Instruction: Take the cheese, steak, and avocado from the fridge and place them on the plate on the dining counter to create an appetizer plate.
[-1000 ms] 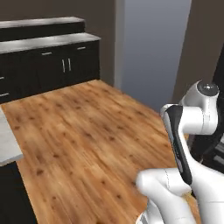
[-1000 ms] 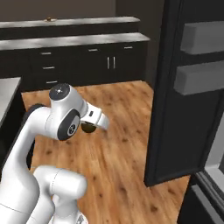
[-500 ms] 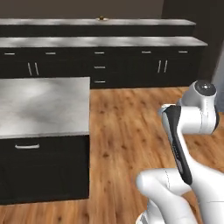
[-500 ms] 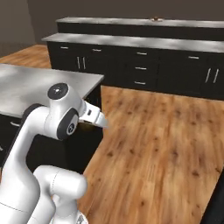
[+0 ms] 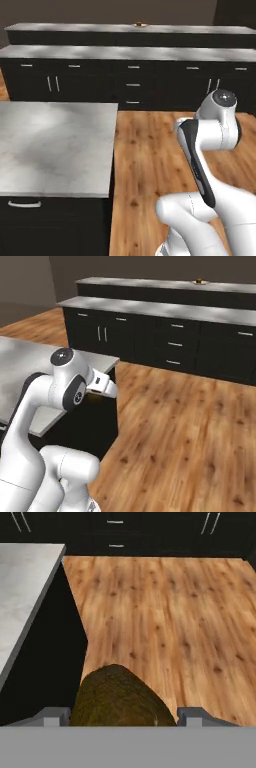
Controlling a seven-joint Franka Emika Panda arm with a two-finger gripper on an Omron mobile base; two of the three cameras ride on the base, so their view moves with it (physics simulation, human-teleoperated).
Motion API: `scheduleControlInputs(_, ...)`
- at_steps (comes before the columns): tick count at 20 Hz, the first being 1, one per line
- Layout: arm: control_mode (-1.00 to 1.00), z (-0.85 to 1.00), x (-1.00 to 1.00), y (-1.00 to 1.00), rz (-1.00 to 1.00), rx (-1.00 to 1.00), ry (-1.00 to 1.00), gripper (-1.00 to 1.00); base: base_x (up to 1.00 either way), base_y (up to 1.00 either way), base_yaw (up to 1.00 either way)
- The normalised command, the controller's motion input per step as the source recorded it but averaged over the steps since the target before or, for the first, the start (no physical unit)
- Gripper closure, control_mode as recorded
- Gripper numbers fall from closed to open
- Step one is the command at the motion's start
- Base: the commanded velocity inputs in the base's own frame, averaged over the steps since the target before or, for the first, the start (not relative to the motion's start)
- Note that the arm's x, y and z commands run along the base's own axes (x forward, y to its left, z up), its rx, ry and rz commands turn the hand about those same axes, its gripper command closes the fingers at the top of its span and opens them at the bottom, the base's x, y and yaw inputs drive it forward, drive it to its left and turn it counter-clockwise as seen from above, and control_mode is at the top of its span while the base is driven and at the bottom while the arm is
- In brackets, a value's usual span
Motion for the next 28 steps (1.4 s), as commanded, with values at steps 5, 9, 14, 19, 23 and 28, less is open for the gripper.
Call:
scheduleControlInputs(5, 1.00, 0.00, 0.00, 0.00, 0.00, 0.00, 0.00, 1.00, 1.00, -0.61, 0.03)
scheduleControlInputs(9, 1.00, 0.00, 0.00, 0.00, 0.00, 0.00, 0.00, 1.00, 1.00, -0.71, 0.05)
scheduleControlInputs(14, 1.00, 0.00, 0.00, 0.00, 0.00, 0.00, 0.00, 1.00, 1.00, -0.68, 0.11)
scheduleControlInputs(19, 1.00, 0.00, 0.00, 0.00, 0.00, 0.00, 0.00, 1.00, 1.00, -0.64, 0.27)
scheduleControlInputs(23, 1.00, 0.00, 0.00, 0.00, 0.00, 0.00, 0.00, 1.00, 1.00, -0.53, 0.45)
scheduleControlInputs(28, 1.00, 0.00, 0.00, 0.00, 0.00, 0.00, 0.00, 1.00, 1.00, -0.41, 0.53)
